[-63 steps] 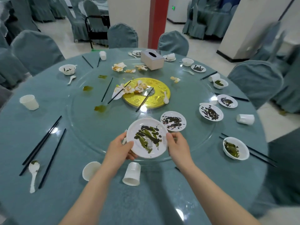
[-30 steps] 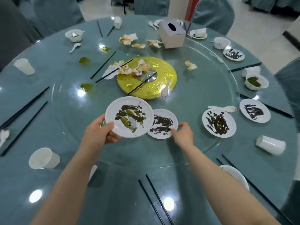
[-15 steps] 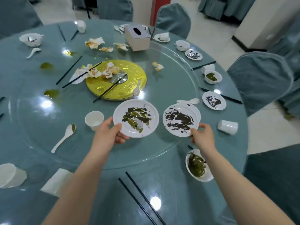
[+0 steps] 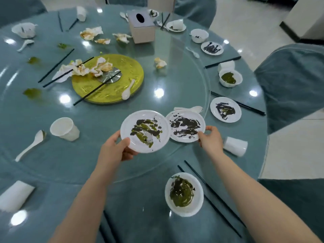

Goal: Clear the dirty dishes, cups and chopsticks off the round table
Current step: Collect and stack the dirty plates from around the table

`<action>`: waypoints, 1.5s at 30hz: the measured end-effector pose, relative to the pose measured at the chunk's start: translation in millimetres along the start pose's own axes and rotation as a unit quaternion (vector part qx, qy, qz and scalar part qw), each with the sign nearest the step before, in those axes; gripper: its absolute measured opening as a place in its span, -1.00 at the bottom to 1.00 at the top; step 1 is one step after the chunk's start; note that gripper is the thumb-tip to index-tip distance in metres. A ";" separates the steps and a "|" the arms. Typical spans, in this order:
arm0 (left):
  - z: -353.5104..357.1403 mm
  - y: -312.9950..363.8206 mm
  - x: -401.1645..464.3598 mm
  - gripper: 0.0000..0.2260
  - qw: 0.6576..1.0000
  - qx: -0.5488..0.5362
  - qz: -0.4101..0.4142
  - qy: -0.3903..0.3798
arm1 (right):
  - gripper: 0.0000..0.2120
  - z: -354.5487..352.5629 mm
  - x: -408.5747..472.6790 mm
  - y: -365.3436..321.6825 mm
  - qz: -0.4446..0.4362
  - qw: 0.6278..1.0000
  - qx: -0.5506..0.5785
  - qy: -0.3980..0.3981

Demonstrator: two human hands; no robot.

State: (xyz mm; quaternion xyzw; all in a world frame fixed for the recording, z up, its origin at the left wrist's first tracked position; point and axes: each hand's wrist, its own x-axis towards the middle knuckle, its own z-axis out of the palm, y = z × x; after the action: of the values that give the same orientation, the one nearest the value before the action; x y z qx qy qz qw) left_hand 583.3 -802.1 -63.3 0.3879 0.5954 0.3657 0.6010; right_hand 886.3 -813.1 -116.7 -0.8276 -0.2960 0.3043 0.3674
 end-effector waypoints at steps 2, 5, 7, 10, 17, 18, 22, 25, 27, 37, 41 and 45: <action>8.0 -2.0 -3.2 -0.69 1.000 0.007 -0.001 0.003 | -0.69 2.4 8.9 0.8 -0.013 0.999 -0.039 -0.028; 13.7 -1.2 -8.0 -0.68 1.000 0.015 -0.009 0.017 | -0.65 8.6 14.0 1.9 -0.020 0.995 -0.067 -0.067; 13.9 0.8 -11.2 -0.67 1.000 0.017 -0.006 0.023 | -0.64 12.4 15.0 -0.6 -0.008 0.996 -0.055 -0.074; 12.1 3.7 -14.5 -0.68 1.000 0.012 0.000 0.028 | -0.75 11.4 11.9 -4.2 0.027 0.996 -0.021 -0.084; -4.7 -8.0 -22.2 -0.65 1.000 0.012 -0.009 0.018 | -0.83 -16.8 -32.9 4.6 0.034 0.994 0.039 -0.094; -8.9 -10.7 -24.7 -0.64 1.000 0.011 -0.012 0.016 | -0.82 -22.7 -44.1 7.0 0.034 0.994 0.046 -0.093; -23.1 -21.2 -35.3 -0.65 1.000 0.004 -0.017 -0.006 | -0.82 -42.6 -94.6 24.1 0.046 0.993 0.073 -0.083; -29.4 -28.0 -42.0 -0.64 0.999 0.004 -0.022 -0.027 | -0.84 -50.8 -128.2 37.2 0.067 0.991 0.102 -0.060; -30.8 -32.7 -46.8 -0.64 0.999 0.010 -0.019 -0.045 | -0.84 -54.8 -146.8 46.2 0.082 0.988 0.126 -0.043; 0.9 -40.7 -74.0 -0.62 0.982 0.083 -0.010 -0.171 | -0.85 -88.3 -207.2 63.9 0.075 0.983 0.160 0.057; 33.2 -33.5 -93.5 -0.64 0.969 0.092 0.002 -0.231 | -0.86 -101.4 -223.5 59.7 0.059 0.977 0.193 0.070; 68.3 -25.3 -117.7 -0.70 0.953 0.101 0.012 -0.287 | -0.88 -123.2 -232.6 65.7 0.037 0.976 0.190 0.098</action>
State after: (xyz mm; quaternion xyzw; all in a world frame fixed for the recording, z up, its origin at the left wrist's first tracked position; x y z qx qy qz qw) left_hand 648.2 -921.2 -35.9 0.5422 0.4271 0.1842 0.6998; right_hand 843.8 -1068.3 -34.8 -0.7790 -0.1645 0.2861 0.5331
